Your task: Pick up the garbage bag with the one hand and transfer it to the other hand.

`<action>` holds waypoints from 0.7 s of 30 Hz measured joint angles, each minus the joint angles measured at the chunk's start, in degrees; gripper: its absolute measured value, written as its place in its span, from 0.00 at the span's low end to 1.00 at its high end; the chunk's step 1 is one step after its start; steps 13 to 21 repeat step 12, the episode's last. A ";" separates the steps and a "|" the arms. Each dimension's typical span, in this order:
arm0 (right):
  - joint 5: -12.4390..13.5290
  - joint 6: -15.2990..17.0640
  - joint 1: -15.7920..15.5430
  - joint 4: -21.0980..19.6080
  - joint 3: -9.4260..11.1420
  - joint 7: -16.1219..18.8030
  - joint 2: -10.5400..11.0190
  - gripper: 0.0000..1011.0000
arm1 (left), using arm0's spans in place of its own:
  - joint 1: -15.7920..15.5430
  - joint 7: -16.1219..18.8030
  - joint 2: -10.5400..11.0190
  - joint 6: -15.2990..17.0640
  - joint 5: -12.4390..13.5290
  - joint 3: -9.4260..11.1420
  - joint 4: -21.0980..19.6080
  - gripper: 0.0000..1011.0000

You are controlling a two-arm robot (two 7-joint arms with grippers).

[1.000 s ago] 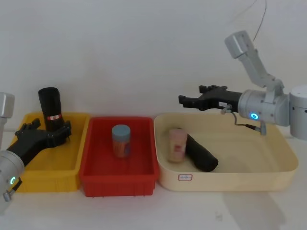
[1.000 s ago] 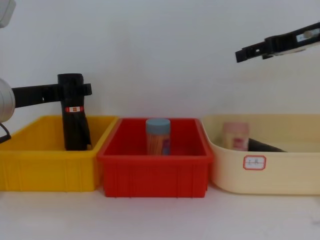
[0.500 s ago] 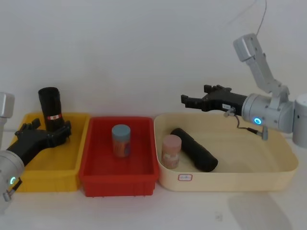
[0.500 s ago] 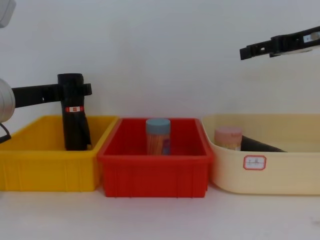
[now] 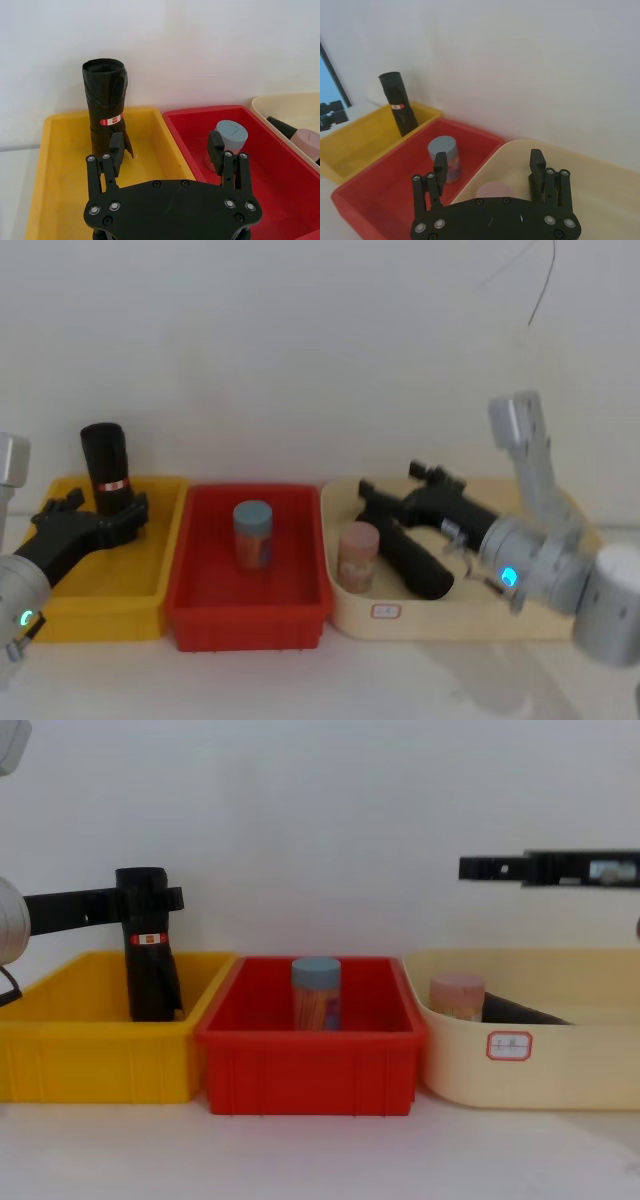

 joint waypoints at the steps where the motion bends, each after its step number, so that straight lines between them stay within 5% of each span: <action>1: 0.03 -0.69 -0.62 -0.26 0.08 -0.34 -0.17 0.99 | 0.00 0.00 0.00 0.00 0.00 0.00 0.00 0.99; 10: 0.18 -6.00 -6.69 -2.78 0.73 -2.87 -1.75 0.99 | 0.00 0.00 0.00 0.00 0.00 0.00 0.00 0.99; 21: 0.20 -6.57 -7.31 -3.05 0.78 -3.12 -1.93 0.99 | 0.00 0.00 0.00 0.00 0.00 0.00 0.00 0.99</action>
